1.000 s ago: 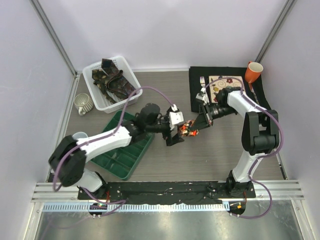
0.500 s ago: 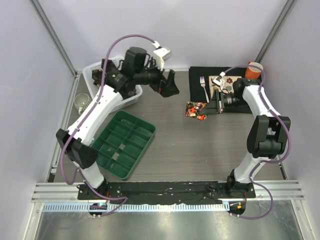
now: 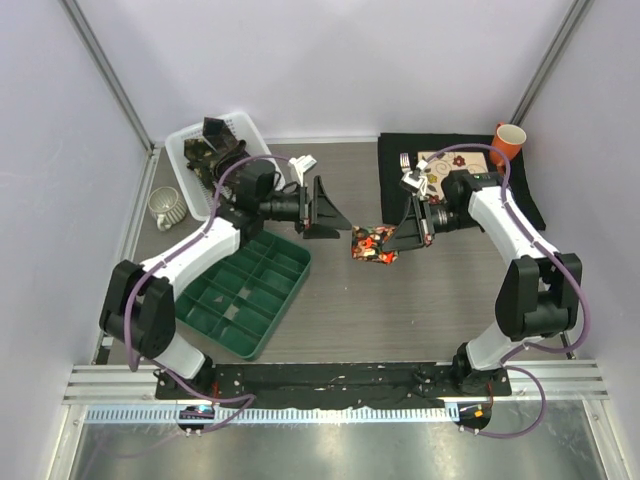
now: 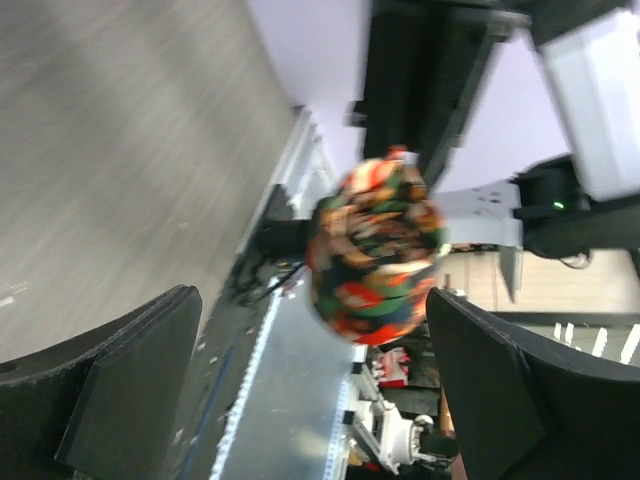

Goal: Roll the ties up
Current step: Pick up the tie at the center of the board, then place the tie in the storage box.

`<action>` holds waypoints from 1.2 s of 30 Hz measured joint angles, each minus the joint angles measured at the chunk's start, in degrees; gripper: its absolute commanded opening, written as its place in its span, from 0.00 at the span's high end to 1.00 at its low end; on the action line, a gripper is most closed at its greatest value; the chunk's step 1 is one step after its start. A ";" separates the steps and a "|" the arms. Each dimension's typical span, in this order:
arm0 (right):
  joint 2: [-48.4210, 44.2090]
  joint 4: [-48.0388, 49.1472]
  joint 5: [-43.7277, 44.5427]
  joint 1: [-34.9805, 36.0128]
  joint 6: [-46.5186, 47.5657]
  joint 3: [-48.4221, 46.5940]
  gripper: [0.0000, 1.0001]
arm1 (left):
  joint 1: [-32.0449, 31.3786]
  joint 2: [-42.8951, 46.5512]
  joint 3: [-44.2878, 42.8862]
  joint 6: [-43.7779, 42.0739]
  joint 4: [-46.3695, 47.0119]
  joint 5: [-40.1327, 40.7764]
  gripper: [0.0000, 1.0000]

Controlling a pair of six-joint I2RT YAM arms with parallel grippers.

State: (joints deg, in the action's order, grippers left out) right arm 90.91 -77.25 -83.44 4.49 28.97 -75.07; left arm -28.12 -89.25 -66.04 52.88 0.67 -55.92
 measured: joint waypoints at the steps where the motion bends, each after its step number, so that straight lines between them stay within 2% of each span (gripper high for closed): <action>1: 0.20 -0.04 -0.02 0.48 -0.85 0.76 0.99 | -0.96 0.61 1.68 2.60 4.11 -0.09 0.00; 7: 1.22 0.07 -0.11 0.26 -3.52 1.11 0.99 | -5.88 1.16 7.10 12.61 21.77 -0.07 0.00; 13: 1.44 0.09 -0.48 0.13 -4.35 1.14 0.99 | -7.21 0.74 9.29 18.38 29.14 1.66 0.00; 26: 2.01 0.24 -0.63 -0.22 -4.35 1.03 0.99 | -10.84 -3.72 9.29 21.77 31.19 4.81 0.00; 36: 1.99 0.31 -0.63 -0.24 -4.35 1.05 0.99 | -11.80 -4.85 9.20 24.30 34.69 5.05 0.15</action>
State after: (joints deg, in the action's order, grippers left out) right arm 92.90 -76.95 -84.07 4.25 24.62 -74.02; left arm -39.92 -94.11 -56.84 77.19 35.35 -50.87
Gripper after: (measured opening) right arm 0.173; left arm 0.900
